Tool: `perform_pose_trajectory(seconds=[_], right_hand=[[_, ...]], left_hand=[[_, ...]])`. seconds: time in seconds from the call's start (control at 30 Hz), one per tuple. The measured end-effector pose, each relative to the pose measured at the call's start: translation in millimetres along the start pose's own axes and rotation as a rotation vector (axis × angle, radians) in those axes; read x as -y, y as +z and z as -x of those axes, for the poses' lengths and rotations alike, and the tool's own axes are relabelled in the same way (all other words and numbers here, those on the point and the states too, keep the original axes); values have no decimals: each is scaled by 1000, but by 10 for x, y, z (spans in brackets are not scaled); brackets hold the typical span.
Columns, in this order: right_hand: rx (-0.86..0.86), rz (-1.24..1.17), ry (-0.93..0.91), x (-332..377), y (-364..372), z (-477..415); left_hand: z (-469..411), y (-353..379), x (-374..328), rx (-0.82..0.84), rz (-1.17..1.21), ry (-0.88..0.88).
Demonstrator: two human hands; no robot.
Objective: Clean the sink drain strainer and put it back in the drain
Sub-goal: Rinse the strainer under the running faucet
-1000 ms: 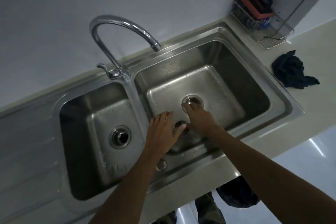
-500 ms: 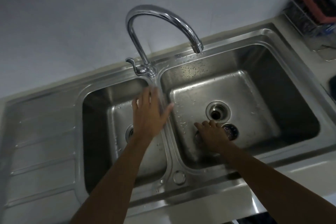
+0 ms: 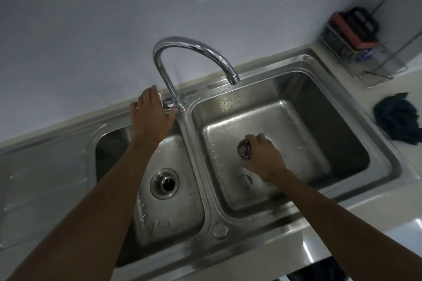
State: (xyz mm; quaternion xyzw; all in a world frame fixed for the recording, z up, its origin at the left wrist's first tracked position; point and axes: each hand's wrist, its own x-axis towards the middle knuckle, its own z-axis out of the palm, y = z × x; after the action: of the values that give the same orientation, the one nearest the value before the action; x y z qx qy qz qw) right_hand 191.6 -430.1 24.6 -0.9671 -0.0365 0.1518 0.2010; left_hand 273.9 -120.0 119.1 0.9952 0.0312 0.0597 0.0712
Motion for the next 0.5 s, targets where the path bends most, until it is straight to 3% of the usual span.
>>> perform_pose_trajectory(seconds=[0.2, 0.5], right_hand=[[-259, -83, 36, 164, -481, -2], [-282, -1, 82, 169, -592, 41]], left_hand=[[11, -174, -66, 39, 105, -8], [35, -269, -48, 6, 160, 14]])
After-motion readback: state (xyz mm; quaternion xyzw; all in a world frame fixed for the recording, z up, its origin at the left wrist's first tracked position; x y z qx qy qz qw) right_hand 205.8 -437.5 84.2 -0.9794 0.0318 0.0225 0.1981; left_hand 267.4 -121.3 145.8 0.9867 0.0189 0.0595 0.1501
